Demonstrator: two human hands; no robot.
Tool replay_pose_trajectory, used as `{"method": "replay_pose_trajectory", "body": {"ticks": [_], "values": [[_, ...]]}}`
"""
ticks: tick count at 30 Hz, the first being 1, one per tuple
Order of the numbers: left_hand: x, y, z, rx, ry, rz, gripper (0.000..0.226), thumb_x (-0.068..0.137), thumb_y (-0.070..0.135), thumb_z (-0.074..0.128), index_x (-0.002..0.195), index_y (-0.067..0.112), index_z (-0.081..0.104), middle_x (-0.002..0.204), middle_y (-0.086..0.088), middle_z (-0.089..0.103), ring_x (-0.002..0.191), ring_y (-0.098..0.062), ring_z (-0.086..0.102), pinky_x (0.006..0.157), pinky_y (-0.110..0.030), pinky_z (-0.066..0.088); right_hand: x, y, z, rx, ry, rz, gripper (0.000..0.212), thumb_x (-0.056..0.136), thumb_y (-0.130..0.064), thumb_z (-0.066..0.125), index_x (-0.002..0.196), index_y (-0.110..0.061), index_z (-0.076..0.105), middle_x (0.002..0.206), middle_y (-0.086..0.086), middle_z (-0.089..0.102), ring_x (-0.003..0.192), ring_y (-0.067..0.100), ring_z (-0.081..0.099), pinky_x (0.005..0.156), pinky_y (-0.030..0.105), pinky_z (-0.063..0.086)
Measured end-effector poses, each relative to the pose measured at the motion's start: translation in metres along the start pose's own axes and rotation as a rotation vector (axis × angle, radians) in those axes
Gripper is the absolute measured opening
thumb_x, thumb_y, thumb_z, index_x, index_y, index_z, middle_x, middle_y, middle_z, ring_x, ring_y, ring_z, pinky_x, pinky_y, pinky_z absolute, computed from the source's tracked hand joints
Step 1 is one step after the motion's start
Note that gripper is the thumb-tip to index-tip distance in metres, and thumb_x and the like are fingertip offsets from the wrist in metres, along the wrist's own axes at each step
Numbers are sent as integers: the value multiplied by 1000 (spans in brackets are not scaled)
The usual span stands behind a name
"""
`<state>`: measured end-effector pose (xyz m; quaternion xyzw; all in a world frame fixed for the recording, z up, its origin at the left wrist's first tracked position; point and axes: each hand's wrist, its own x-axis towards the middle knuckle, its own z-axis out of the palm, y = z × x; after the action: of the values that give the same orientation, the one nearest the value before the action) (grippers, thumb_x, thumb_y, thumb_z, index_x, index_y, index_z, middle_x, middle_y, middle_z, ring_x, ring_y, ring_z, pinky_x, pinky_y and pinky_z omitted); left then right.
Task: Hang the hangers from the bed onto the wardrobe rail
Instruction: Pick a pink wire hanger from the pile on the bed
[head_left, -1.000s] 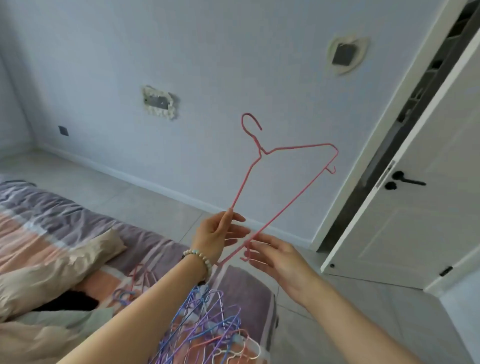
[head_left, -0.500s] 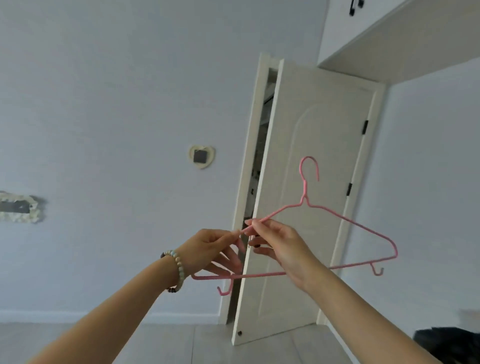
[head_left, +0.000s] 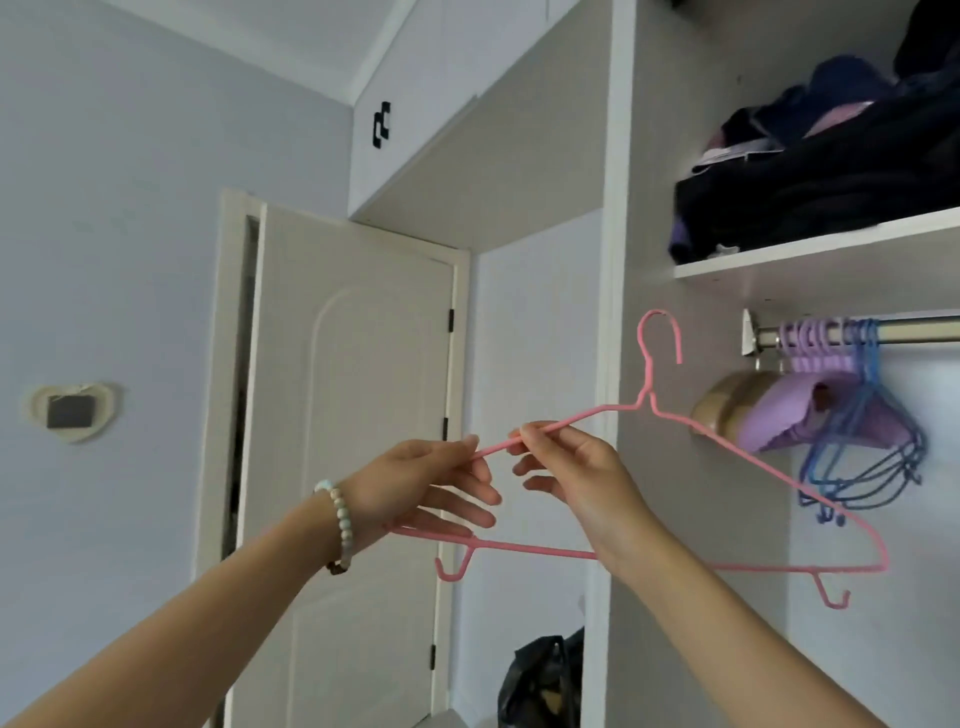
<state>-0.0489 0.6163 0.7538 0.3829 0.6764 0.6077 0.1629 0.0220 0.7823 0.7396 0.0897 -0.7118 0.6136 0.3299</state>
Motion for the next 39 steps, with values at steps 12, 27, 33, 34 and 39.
{"method": "replay_pose_trajectory", "body": {"ticks": [12, 27, 33, 34, 39], "values": [[120, 33, 218, -45, -95, 156, 35, 98, 37, 37, 81, 15, 57, 95, 1, 71, 77, -16, 69, 63, -23, 55, 10, -9, -215, 84, 339, -69, 7, 90, -13, 59, 92, -7, 62, 85, 12, 68, 72, 19, 63, 65, 25, 53], [240, 32, 349, -132, -99, 141, 30, 102, 20, 29, 102, 7, 56, 97, -10, 62, 76, -20, 60, 63, -21, 54, 69, 11, -359, -38, 581, -53, 21, 91, -10, 59, 111, -14, 56, 78, 5, 68, 60, 14, 66, 65, 31, 58], [269, 33, 356, -51, -86, 123, 32, 101, 17, 34, 122, 3, 54, 119, -16, 61, 94, -27, 61, 57, -16, 54, 95, 22, -385, -52, 597, 1, 27, 92, -13, 58, 118, -18, 57, 86, 5, 70, 83, 28, 69, 83, 45, 57], [272, 35, 358, -45, -88, 117, 31, 100, 18, 35, 122, 4, 54, 121, -17, 60, 95, -28, 61, 55, -16, 53, 99, 23, -388, -54, 599, 9, 26, 92, -13, 58, 118, -17, 57, 88, 5, 70, 86, 28, 69, 82, 43, 57], [285, 40, 363, 4, -79, 106, 32, 100, 20, 37, 126, 11, 52, 125, -17, 58, 86, -22, 64, 47, -12, 51, 111, 25, -400, -55, 612, 27, 19, 93, -10, 55, 110, -18, 57, 89, 6, 68, 84, 24, 67, 67, 26, 55]]}}
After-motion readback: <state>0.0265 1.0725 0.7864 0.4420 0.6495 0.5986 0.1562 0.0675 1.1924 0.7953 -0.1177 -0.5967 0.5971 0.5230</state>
